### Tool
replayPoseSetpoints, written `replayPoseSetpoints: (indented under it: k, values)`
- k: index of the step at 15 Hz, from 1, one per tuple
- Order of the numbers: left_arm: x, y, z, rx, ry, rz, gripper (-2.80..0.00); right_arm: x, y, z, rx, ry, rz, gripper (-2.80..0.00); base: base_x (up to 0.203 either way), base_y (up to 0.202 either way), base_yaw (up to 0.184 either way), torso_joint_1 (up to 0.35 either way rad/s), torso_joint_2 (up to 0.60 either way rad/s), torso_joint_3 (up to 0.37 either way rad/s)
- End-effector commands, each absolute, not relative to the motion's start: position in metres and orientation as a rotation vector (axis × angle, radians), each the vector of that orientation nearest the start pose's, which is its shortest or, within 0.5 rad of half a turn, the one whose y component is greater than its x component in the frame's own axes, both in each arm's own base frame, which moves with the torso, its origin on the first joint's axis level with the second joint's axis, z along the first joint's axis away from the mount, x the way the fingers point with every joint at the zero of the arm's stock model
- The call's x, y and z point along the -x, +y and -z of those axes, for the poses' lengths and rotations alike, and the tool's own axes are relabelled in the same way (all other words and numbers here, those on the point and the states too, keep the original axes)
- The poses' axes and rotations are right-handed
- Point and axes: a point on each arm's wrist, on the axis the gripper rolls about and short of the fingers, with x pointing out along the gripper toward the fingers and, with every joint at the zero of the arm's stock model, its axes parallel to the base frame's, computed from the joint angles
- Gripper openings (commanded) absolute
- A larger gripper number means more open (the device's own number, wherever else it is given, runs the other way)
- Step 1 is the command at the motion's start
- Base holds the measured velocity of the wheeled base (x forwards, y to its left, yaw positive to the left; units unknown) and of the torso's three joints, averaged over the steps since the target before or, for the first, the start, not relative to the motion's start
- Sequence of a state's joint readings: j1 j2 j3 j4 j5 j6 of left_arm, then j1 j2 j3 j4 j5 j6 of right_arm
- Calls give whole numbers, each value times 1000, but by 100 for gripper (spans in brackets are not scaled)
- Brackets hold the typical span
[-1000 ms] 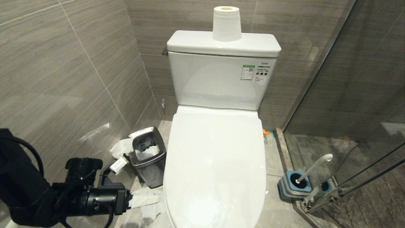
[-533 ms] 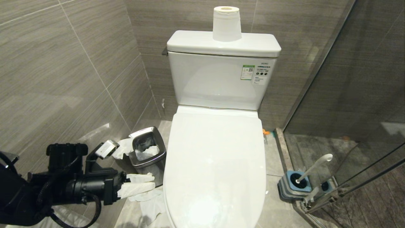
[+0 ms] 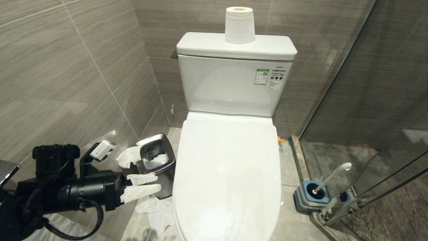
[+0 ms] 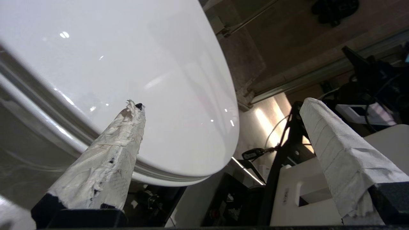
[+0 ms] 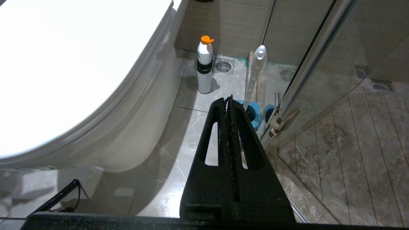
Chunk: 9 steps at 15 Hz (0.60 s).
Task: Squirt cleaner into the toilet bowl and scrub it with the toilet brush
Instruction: Use the left hand to lift the toilet lid slightly
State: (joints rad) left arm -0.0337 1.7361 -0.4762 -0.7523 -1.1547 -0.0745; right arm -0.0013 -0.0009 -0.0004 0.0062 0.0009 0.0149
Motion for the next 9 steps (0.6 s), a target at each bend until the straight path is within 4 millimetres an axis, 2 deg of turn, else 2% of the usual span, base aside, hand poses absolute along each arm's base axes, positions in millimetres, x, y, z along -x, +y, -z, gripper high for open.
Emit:
replayPoseSetpoints:
  k: [1, 5, 9]
  values:
    - [-250, -33, -112, 332, 494, 1133, 0, 23, 0, -75, -15, 6, 0, -280, 0, 0, 0, 0, 0, 0]
    - [-245, -33, -105, 341, 525, 1105, 0, 23, 0, -75, -15, 5, 0, -280, 0, 0, 0, 0, 0, 0]
    - [-242, -33, -107, 332, 517, 1092, 0, 23, 0, -75, -15, 6, 0, -280, 0, 0, 0, 0, 0, 0]
